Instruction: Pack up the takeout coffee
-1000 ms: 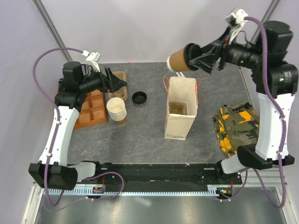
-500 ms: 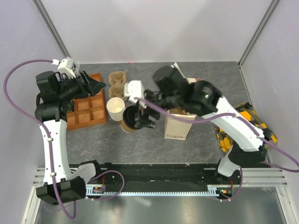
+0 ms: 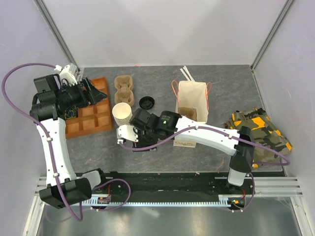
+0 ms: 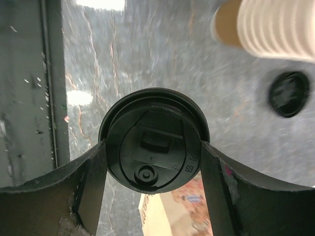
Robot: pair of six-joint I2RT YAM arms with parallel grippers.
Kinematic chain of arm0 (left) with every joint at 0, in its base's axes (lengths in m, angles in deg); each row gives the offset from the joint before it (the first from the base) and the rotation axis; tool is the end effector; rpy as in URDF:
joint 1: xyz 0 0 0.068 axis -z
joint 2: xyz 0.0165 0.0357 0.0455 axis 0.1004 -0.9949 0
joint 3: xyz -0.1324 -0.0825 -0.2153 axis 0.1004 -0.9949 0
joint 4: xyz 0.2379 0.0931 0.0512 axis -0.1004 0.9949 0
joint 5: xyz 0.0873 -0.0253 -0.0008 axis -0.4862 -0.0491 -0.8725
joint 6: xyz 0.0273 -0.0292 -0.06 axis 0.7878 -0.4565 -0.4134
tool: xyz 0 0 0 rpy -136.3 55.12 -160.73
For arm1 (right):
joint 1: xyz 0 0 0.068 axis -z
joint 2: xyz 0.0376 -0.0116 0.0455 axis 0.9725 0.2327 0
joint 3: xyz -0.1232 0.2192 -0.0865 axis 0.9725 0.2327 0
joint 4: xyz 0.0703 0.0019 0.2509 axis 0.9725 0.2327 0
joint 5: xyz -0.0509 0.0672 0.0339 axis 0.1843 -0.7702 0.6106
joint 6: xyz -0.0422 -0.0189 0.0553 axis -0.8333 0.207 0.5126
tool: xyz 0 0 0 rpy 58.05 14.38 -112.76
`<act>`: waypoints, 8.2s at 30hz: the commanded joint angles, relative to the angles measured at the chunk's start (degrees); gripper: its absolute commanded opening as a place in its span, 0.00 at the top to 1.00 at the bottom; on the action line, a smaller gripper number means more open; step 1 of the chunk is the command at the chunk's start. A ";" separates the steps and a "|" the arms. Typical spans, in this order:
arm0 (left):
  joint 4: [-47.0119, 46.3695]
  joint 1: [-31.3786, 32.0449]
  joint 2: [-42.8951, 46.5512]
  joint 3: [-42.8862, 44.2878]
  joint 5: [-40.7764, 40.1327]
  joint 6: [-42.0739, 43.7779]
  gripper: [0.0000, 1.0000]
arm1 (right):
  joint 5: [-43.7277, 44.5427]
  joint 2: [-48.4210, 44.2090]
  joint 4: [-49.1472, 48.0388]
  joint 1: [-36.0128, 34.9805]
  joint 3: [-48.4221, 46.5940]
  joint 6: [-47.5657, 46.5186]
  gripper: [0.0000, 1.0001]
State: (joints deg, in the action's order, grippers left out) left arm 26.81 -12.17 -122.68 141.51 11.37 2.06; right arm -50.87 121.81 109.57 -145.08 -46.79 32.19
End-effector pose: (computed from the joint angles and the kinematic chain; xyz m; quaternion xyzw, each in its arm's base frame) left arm 0.2258 0.0297 0.4046 -0.0186 0.8478 -0.2919 0.4423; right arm 0.1426 0.3661 0.3034 -0.7281 0.6236 0.1035 0.2651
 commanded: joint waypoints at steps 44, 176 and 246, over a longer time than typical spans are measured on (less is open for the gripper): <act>3.40 -0.61 -3.28 4.01 8.96 9.22 0.12 | -9.25 -3.50 -5.68 7.18 -17.06 8.08 0.02; -23.06 51.42 -1.26 -35.72 -13.10 51.06 0.05 | -5.38 -27.51 4.17 43.31 8.66 27.66 1.00; -17.00 51.42 -5.48 -32.38 -12.57 53.43 0.59 | -7.66 -19.78 7.77 45.59 4.01 20.04 0.19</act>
State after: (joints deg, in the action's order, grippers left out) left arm 6.66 39.02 -127.75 107.52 -1.77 53.09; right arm -57.30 100.61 115.84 -99.57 -37.96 58.68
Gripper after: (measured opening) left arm 0.760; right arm 0.802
